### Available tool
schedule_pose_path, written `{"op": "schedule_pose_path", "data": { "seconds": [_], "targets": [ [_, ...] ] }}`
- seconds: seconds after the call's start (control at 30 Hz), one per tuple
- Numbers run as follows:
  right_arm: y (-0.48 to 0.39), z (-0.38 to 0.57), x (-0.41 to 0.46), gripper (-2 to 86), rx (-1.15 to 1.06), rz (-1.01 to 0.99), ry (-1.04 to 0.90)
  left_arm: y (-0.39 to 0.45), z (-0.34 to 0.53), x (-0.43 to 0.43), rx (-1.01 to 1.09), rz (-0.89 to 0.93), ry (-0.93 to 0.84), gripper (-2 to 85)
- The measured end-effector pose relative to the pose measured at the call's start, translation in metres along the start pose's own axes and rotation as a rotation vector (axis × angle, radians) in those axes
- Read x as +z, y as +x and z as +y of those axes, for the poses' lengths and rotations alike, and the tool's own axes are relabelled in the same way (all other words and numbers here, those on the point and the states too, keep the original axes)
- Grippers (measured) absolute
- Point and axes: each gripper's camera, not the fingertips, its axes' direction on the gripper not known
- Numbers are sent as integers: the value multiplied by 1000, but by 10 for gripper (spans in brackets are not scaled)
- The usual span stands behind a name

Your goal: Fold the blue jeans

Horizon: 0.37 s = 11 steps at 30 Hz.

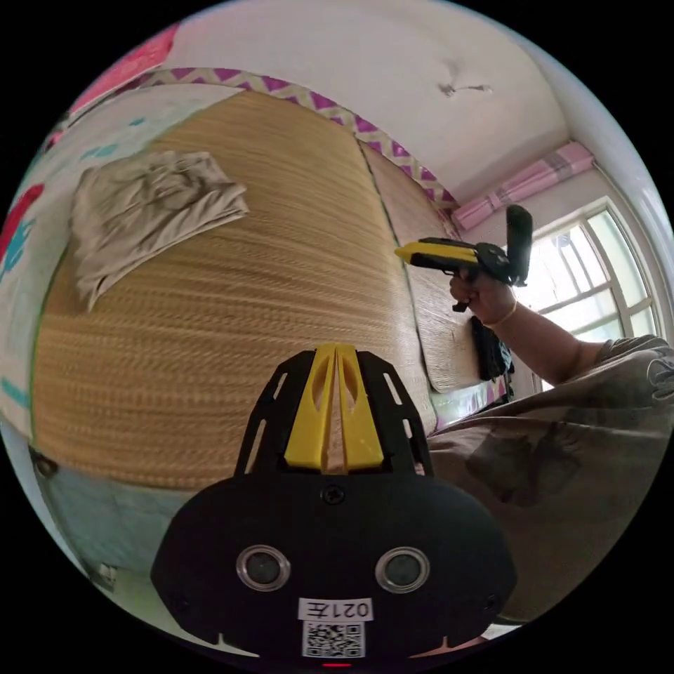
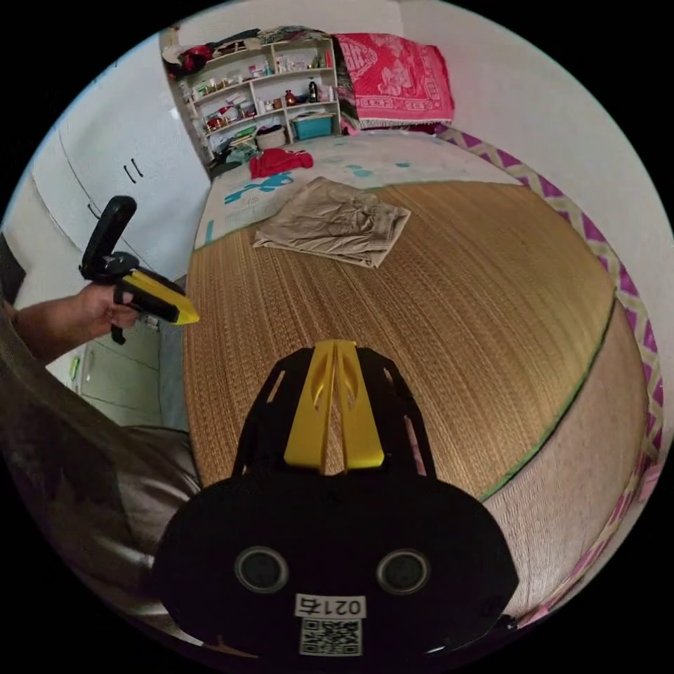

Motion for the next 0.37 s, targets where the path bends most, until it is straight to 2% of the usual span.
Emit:
{"op": "schedule_pose_path", "data": {
  "seconds": [0.07,0.23,0.33,0.37],
  "targets": [
    [17,-44,33,8,62,-35,-23,-59,50,-9,-95,4,17,-10],
    [83,-126,116,59,247,-142,-52,-144,143,-1,-274,6,62,-10],
    [140,-142,168,91,463,-284,-61,-176,188,15,-357,26,83,-9],
    [164,-137,187,104,600,-373,-37,-187,202,24,-387,42,84,-9]
  ]
}}
